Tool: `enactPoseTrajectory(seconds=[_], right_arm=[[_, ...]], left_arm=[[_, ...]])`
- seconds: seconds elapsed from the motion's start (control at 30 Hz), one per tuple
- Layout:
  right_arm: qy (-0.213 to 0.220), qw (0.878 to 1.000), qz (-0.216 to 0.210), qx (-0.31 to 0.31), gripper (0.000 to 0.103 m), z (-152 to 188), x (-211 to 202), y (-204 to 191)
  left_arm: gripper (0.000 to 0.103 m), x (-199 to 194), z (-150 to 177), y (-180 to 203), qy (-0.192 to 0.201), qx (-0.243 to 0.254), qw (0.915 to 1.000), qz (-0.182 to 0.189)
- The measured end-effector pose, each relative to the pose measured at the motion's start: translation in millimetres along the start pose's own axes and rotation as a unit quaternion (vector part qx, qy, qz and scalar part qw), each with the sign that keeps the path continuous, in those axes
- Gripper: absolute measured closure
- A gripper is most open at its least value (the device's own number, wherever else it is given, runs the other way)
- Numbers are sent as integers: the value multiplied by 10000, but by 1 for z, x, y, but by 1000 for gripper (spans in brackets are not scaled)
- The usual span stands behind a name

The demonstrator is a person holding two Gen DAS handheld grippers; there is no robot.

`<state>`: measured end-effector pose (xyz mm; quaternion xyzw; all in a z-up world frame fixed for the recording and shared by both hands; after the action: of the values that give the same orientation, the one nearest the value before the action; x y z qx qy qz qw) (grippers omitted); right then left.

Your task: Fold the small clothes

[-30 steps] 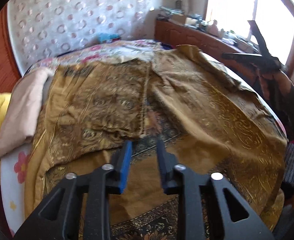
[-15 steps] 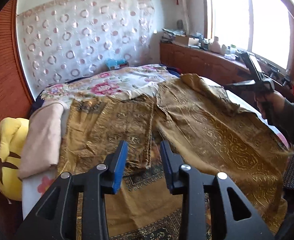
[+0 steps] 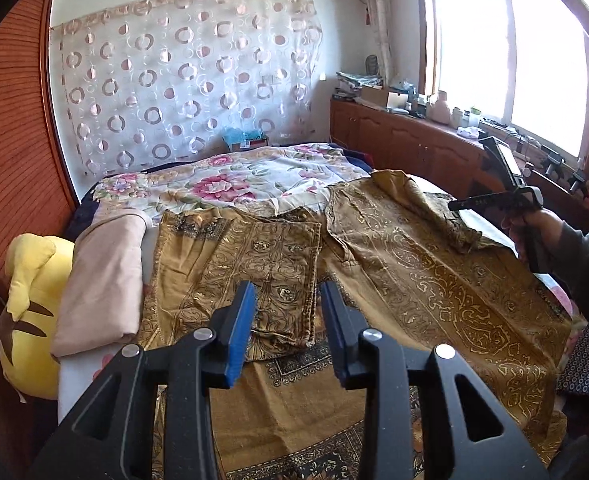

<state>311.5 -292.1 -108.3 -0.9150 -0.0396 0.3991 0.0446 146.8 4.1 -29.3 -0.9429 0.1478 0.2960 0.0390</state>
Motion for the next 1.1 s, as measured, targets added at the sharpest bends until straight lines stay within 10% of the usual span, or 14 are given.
enactPoseTrajectory(seconds=[0.67, 1.1], right_arm=[[288, 9987, -160, -388, 99, -5, -3, -14], [797, 9741, -1398, -1587, 99, -17, -44, -143]], left_arm=[[68, -2, 2, -6, -18, -156, 9999, -19], [68, 11, -2, -35, -87, -379, 9989, -256]])
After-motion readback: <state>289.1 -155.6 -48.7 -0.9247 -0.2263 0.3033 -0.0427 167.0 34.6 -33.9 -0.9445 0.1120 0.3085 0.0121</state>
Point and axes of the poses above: each gripper's, at about its wrist camera, not at the fingertips, and x roughly the way its jaws point, y to its right, z to its underside, the point moved 3 cm from there along x, roughly the way its jaws point, and after that the axes turned 1 degree about -x, right-handed, at the moved point
